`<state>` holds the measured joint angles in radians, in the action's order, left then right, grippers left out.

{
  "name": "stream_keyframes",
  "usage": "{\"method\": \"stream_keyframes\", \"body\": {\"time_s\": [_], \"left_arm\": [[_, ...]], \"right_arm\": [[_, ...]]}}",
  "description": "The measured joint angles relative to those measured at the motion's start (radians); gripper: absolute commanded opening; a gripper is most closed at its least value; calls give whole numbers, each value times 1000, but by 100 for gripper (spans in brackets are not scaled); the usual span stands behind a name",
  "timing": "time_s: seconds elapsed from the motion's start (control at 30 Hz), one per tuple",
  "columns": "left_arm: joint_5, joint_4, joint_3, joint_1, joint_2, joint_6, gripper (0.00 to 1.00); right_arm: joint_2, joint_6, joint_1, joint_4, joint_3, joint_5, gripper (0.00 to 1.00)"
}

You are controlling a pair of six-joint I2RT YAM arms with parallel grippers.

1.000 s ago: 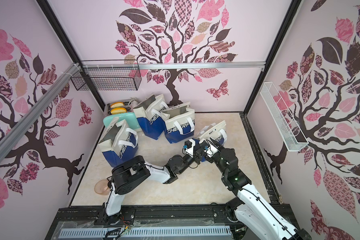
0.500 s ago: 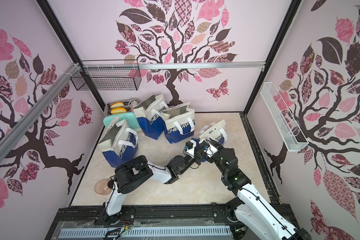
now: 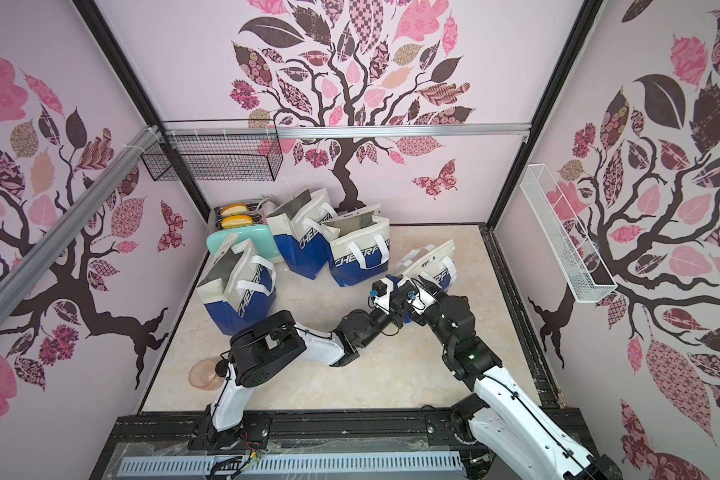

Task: Open the takeout bag
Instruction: Open the takeout bag at the center of the board.

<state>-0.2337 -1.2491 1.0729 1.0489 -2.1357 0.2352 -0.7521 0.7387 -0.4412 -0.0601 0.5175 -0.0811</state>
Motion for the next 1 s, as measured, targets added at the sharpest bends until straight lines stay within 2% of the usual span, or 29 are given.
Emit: {"method": "stream_keyframes", "body": {"time_s": [0.17, 1.0], "left_arm": [[-2, 1, 3, 4, -3, -3, 0], [-27, 2, 2, 11, -3, -31, 0]], "right_arm": [[-13, 5, 0, 5, 15, -6, 53], [-103, 27, -30, -24, 24, -90, 46]]}}
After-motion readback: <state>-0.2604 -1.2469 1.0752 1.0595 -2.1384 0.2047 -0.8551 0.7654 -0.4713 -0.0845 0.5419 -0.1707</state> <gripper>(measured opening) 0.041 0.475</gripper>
